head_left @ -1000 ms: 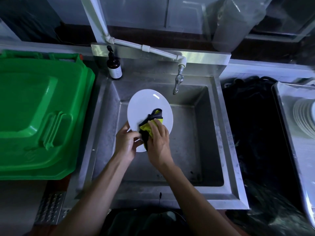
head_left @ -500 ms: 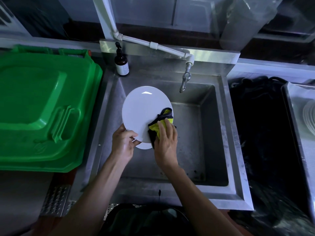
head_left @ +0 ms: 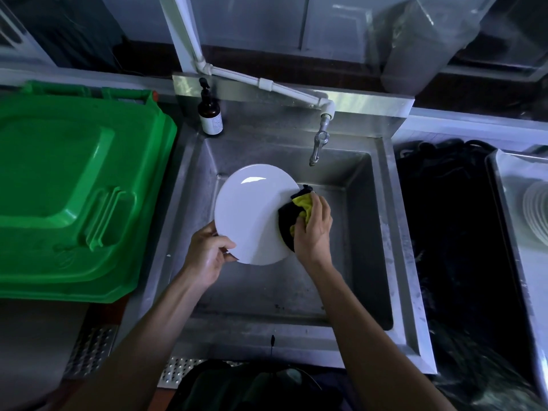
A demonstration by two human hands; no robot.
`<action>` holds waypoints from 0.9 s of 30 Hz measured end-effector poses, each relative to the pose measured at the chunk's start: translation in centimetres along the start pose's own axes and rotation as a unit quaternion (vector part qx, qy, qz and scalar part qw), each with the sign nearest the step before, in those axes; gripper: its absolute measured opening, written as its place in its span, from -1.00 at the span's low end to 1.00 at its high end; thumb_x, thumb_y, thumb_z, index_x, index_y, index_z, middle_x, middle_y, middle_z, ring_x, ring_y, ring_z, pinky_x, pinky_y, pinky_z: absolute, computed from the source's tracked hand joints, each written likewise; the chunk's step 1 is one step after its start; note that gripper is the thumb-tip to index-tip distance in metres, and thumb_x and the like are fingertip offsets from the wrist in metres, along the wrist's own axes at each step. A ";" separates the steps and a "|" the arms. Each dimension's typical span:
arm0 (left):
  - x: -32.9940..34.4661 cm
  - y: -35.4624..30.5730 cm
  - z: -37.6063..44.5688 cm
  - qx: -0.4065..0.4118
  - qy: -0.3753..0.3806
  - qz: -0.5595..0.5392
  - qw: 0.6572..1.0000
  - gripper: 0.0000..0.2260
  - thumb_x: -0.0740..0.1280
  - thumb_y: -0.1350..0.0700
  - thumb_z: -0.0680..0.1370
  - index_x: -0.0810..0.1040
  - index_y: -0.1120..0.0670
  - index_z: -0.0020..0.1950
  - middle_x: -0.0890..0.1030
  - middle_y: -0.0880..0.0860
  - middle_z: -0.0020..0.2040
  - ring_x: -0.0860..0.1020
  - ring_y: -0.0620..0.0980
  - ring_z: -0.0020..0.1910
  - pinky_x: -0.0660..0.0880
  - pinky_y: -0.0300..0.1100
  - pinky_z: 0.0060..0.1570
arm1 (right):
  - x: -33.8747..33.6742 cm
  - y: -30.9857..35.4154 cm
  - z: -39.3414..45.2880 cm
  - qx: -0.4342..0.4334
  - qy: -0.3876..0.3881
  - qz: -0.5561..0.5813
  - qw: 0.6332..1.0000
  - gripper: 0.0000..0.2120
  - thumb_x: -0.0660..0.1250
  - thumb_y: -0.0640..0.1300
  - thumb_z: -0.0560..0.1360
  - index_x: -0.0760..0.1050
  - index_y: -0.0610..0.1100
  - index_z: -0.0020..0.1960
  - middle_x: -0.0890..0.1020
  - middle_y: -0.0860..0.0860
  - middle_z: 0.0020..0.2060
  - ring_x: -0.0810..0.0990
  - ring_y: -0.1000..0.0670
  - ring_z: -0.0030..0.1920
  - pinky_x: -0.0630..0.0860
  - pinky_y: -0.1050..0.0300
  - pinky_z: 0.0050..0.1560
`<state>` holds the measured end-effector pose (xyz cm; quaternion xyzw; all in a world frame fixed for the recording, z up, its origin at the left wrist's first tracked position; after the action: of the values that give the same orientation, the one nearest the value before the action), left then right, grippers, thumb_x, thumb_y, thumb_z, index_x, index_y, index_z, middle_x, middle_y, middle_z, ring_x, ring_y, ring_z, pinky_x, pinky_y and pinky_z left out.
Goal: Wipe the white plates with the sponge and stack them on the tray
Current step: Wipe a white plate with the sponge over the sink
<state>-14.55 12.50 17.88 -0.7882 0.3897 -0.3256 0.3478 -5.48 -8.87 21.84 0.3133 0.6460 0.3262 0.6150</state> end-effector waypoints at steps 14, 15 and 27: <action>2.5 -0.9 -0.4 -0.006 0.084 0.198 0.977 -0.60 0.32 0.32 0.17 0.72 0.04 -0.10 0.68 0.08 -0.19 0.62 0.04 -0.29 0.59 -0.08 -0.33 | -0.3 3.7 2.9 -0.155 0.045 -0.047 0.986 -0.43 0.19 -0.41 0.50 0.30 -0.20 0.50 0.31 -0.12 0.46 0.27 -0.16 0.39 0.22 -0.10 0.48; 2.7 -1.0 -0.5 -0.006 0.084 0.197 0.977 -0.61 0.32 0.33 0.17 0.72 0.03 -0.11 0.68 0.07 -0.20 0.62 0.04 -0.30 0.59 -0.09 -0.33 | -0.2 4.4 2.7 -0.174 0.043 -0.053 0.982 -0.43 0.19 -0.42 0.48 0.32 -0.23 0.49 0.32 -0.15 0.46 0.28 -0.19 0.40 0.22 -0.11 0.49; 4.1 -0.7 -0.3 0.000 0.092 0.107 0.990 -0.67 0.28 0.39 0.29 0.68 0.08 -0.10 0.65 0.10 -0.15 0.67 0.15 -0.16 0.64 0.15 -0.21 | 4.6 8.8 -1.3 -0.335 0.099 -0.065 0.935 -0.49 0.32 -0.34 0.52 0.39 -0.20 0.46 0.36 -0.14 0.47 0.30 -0.22 0.46 0.28 -0.17 0.42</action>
<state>-12.55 9.28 19.60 -0.7088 0.5019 -0.3573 0.3436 -6.97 0.06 26.27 0.0123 0.5759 0.5123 0.6370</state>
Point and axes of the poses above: each hand's wrist, its own z-axis towards the middle knuckle, its own x-axis out of the palm, y = z × x, the point moved 7 cm from there along z, towards the middle knuckle
